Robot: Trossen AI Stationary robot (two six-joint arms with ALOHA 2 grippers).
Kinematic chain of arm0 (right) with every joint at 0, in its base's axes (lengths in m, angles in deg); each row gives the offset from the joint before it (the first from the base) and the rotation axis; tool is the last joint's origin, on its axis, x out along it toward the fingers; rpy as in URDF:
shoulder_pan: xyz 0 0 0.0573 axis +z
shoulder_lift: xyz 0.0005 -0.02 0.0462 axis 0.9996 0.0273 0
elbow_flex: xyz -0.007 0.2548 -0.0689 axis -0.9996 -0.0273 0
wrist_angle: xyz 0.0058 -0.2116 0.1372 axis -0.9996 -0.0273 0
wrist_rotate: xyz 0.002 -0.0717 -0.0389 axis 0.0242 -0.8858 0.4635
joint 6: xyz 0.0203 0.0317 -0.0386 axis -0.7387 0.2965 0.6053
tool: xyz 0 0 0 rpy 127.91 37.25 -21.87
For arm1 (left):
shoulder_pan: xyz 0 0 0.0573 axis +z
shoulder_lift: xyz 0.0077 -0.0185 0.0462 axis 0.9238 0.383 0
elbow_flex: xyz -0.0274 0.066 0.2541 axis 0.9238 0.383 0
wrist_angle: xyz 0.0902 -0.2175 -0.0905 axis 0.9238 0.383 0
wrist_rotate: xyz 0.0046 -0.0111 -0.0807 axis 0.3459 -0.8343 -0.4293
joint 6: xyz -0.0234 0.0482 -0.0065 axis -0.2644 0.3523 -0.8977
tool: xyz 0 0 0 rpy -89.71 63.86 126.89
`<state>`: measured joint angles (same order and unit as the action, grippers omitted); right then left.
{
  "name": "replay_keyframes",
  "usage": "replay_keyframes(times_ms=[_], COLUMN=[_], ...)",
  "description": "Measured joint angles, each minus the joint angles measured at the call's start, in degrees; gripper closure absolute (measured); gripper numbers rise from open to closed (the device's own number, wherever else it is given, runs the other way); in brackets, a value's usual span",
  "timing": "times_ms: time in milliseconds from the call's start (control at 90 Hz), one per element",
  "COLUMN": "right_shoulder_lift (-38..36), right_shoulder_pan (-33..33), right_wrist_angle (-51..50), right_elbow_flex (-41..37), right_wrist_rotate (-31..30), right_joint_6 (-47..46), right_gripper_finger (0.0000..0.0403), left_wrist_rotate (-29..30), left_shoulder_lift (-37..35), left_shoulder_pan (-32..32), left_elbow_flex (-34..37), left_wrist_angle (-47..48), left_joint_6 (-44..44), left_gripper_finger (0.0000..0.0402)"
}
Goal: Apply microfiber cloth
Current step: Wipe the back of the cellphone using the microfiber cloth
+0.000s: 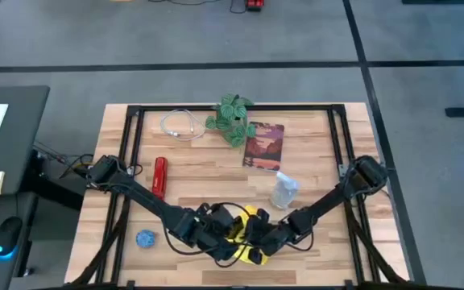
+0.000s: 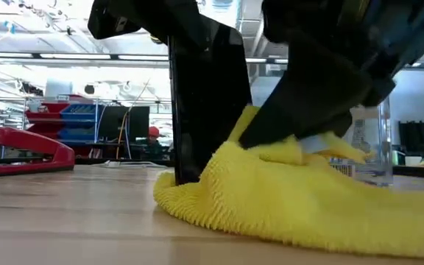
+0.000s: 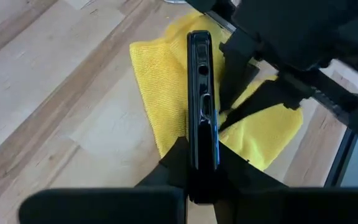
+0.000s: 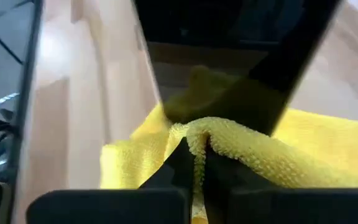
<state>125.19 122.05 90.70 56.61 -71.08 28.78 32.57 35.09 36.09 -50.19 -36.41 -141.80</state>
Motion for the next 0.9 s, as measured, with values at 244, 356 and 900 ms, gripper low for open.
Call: replay_keyframes(times_ms=[244,356,900], right_shoulder_lift=[-6.07,-7.15,1.07], right_shoulder_pan=[0.97,0.95,0.34], right_wrist_angle=[-7.67,-12.58,2.6], right_elbow_flex=[0.09,0.1,0.08], right_wrist_rotate=[1.56,3.81,7.36], right_joint_6=[-4.85,-7.84,4.4], right_gripper_finger=[0.0332,0.0273,0.0376], left_wrist_rotate=[-0.05,-0.05,0.84], left_shoulder_lift=[0.0,0.0,0.05], left_shoulder_pan=[-0.02,-0.02,0.13], left_elbow_flex=[-0.04,-0.04,-0.04], left_wrist_angle=[0.22,0.27,0.33], left_joint_6=[-0.07,-0.07,-0.08], left_gripper_finger=[0.039,0.039,0.039])
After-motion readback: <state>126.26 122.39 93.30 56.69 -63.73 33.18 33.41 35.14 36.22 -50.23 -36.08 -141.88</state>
